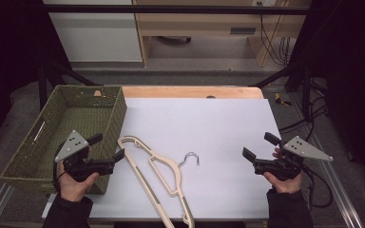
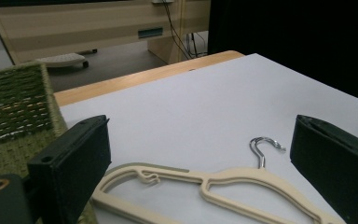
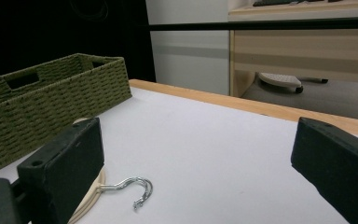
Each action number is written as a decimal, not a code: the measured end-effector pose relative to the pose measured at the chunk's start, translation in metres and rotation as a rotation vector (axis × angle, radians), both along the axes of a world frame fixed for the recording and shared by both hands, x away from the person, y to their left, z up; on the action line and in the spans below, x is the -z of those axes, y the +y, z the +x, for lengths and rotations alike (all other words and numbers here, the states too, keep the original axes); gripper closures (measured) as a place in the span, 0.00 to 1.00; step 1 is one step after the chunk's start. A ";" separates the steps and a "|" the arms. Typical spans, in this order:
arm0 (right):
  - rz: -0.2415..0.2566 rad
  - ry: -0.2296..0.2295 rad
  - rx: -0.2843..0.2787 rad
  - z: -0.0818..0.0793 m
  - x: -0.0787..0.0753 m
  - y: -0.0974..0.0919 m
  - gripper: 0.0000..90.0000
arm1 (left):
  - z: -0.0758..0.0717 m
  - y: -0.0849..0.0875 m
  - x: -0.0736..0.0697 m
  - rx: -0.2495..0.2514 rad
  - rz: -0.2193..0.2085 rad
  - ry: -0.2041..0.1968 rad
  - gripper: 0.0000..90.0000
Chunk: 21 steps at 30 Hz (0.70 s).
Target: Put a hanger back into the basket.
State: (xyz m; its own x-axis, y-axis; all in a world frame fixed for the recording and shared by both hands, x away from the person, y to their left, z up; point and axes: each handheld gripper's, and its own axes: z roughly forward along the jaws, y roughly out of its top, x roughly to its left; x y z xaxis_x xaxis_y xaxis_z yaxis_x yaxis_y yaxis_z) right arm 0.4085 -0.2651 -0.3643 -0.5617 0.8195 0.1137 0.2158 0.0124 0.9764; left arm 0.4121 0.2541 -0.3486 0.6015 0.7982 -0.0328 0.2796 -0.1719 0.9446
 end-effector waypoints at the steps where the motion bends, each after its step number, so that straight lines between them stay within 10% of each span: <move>1: -0.003 0.001 -0.002 0.000 0.000 0.000 0.03 | 0.000 -0.003 0.000 0.003 0.003 0.001 0.06; 21: -0.004 0.011 -0.010 0.002 0.002 0.004 0.03 | 0.017 -0.057 0.017 0.107 0.067 0.085 0.06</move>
State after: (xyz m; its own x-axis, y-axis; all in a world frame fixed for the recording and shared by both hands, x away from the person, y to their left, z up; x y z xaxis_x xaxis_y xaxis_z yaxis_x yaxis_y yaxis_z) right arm 0.4101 -0.2616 -0.3666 -0.5686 0.8143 0.1166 0.2264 0.0186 0.9739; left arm 0.4292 0.1967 -0.3652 0.6805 0.7319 -0.0361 0.3349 -0.2668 0.9037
